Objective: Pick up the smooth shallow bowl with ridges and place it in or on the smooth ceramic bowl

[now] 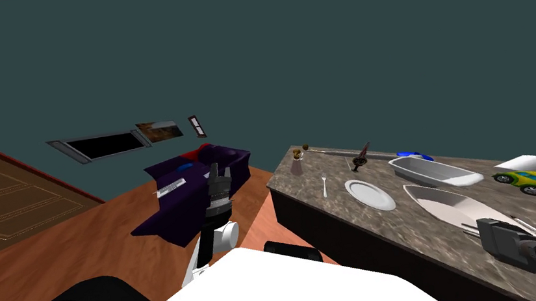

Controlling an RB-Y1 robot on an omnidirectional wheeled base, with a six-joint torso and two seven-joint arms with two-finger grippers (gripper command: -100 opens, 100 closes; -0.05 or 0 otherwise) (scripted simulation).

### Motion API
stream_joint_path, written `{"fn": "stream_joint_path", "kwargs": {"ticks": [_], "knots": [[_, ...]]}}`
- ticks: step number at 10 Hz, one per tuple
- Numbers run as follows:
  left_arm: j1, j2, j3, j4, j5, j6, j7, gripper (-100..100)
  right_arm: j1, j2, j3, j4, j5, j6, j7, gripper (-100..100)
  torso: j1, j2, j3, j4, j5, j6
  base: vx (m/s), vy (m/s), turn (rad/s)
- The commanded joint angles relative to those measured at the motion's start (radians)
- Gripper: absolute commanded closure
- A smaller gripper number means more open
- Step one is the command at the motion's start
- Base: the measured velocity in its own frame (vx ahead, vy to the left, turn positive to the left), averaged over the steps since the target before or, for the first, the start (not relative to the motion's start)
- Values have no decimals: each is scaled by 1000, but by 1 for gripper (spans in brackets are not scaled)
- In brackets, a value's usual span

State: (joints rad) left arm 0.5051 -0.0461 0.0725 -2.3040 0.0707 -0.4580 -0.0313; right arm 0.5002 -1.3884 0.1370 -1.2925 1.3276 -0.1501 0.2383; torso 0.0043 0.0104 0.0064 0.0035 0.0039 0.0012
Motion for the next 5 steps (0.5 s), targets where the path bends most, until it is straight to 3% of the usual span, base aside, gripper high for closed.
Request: {"fn": "stream_joint_path", "kwargs": {"ticks": [1,3,5], "knots": [[0,0,0,0,0,0,0,0,6,-2,-32,6,-8,-8,8,100,0,0,0,0,0,0,-152,7,23],[0,0,0,0,0,0,0,0,5,-20,-67,23,-17,-27,-26,100,-3,5,3,1,0,2,-180,-68,83],[0,0,0,0,0,0,0,0,6,-29,-92,36,-25,-46,-56,100,-5,12,7,3,-1,1,-272,-64,165]]}}
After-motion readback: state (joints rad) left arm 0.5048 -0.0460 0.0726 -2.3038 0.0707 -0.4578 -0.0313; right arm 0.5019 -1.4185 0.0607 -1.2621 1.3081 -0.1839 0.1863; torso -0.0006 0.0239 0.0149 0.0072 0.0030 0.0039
